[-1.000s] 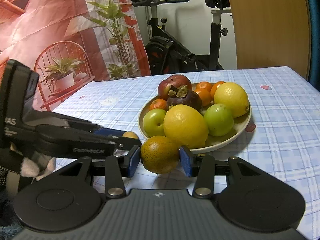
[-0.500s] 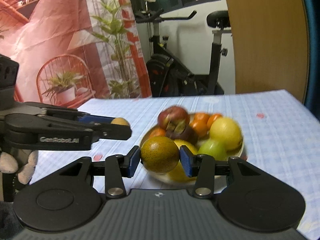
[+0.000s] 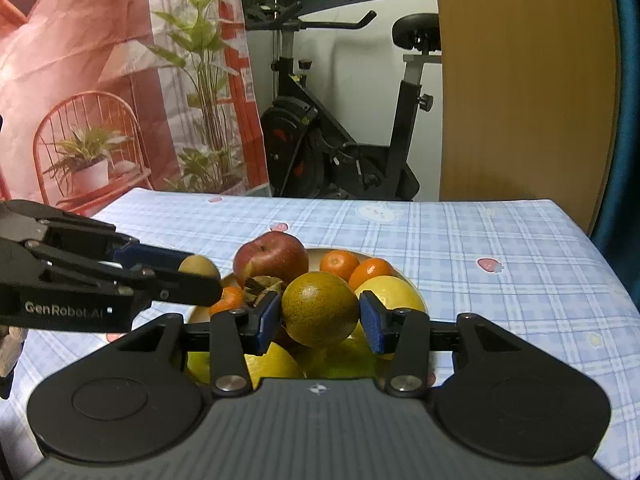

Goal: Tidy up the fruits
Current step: 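Carry both held fruits over the plate and lower them with both grippers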

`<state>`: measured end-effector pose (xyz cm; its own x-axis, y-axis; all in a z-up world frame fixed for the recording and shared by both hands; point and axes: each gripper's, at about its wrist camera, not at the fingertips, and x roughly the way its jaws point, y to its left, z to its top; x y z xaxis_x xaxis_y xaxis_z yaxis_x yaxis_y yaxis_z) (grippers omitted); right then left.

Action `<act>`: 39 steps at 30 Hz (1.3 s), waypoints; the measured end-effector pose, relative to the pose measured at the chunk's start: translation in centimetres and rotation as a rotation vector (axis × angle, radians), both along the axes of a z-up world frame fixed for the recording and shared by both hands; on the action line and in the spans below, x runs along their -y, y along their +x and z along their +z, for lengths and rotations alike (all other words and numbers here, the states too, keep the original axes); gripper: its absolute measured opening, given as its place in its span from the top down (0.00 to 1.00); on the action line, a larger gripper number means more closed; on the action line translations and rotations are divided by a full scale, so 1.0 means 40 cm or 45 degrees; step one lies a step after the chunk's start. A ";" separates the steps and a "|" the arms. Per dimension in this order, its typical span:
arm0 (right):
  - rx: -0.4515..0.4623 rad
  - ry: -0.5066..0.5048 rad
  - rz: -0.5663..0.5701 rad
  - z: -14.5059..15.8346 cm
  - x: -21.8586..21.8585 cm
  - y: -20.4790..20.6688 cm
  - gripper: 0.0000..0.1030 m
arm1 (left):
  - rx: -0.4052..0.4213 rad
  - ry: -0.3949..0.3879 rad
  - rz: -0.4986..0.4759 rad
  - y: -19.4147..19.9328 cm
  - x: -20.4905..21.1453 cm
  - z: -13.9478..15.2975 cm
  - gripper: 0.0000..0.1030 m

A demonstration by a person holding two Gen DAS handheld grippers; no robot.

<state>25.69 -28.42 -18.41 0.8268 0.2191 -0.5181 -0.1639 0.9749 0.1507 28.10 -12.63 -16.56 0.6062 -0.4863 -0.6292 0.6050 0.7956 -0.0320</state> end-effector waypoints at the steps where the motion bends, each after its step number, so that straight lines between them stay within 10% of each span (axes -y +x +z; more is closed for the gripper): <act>1: 0.002 -0.010 0.002 -0.004 0.001 0.007 0.55 | -0.007 0.001 0.005 0.007 -0.002 -0.006 0.71; 39: 0.005 -0.058 0.042 -0.014 -0.014 0.104 0.53 | -0.069 -0.045 0.086 0.076 -0.027 -0.044 0.60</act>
<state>29.86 -27.85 -18.98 0.8215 0.2222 -0.5251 -0.1963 0.9749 0.1054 31.13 -11.57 -18.33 0.6038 -0.4680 -0.6453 0.5467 0.8322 -0.0920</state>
